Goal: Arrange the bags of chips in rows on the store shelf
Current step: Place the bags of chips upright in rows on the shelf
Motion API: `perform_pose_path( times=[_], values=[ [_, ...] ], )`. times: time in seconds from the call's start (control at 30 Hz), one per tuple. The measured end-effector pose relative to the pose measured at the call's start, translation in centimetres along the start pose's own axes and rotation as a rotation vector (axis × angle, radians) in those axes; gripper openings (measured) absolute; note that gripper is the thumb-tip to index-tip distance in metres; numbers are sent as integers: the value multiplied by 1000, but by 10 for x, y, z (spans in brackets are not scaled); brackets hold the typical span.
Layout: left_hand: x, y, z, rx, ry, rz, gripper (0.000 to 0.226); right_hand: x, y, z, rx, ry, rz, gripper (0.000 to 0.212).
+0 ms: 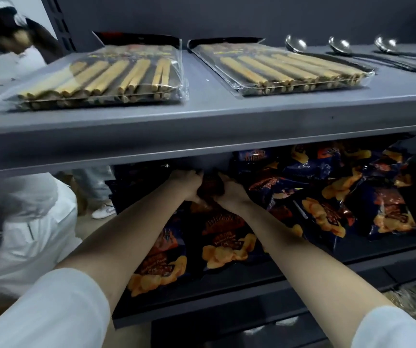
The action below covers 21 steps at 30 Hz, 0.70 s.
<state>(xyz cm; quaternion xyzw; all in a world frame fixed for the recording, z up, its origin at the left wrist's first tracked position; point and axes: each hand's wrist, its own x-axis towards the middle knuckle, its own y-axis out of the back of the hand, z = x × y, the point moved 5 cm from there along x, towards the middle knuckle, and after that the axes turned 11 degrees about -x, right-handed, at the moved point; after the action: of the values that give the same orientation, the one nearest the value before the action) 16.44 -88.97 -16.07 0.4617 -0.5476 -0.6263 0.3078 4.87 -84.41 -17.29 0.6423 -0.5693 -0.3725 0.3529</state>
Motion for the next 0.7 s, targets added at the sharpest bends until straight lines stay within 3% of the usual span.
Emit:
perform_pose_path(
  times=[0.27, 0.7],
  values=[
    [5, -6, -5, -295, -39, 52, 87, 11, -3, 10, 105, -77, 4, 77],
    [-13, 35, 8, -586, -139, 387, 73, -11, 29, -4, 588, -225, 336, 69]
  ],
)
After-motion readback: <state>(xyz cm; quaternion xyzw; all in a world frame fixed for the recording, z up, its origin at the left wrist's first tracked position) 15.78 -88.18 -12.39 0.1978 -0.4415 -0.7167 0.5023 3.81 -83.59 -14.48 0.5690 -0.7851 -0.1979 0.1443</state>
